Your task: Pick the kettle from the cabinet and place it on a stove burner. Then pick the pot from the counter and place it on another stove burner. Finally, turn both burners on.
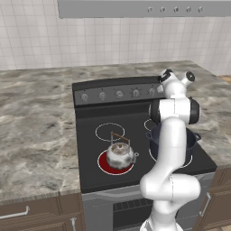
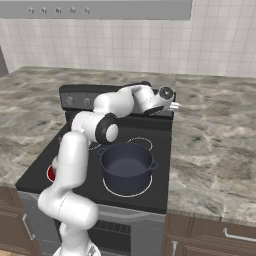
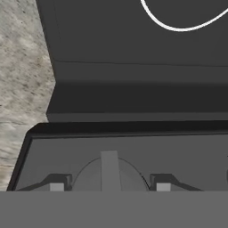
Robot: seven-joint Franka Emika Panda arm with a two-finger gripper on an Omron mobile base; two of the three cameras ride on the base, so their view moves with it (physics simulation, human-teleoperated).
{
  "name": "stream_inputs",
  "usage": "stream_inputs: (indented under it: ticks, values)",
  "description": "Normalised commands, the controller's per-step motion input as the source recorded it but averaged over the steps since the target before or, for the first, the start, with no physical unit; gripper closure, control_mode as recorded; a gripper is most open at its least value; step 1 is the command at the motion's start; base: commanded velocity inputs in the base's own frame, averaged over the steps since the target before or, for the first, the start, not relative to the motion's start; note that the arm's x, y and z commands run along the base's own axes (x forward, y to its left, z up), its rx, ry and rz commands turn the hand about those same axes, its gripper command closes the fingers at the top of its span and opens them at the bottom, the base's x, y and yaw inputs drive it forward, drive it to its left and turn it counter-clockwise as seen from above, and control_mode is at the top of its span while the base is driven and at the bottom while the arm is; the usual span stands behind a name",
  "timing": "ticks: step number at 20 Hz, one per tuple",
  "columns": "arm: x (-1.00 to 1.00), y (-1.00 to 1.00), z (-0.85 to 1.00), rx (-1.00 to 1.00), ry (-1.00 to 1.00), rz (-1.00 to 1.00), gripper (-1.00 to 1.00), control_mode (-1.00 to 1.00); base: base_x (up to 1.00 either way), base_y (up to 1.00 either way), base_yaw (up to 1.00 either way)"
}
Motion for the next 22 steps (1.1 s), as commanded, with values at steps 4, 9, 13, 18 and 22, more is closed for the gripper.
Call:
stream_inputs:
  ticks: [4,9,13,18,22]
  values:
    - [0.00,0.08,-0.02,0.00,0.02,0.00,1.00,-1.00,0.00,0.00,0.00]
    - [0.00,0.00,-0.06,-0.03,0.00,0.00,1.00,-1.00,0.00,0.00,0.00]
    - [0.00,0.00,-0.03,-0.08,0.00,0.01,1.00,-1.00,0.00,0.00,0.00]
    - [0.00,0.05,-0.03,-0.10,0.01,0.00,1.00,-1.00,0.00,0.00,0.00]
    - [0.00,0.09,-0.06,-0.09,0.00,0.00,1.00,-1.00,0.00,0.00,0.00]
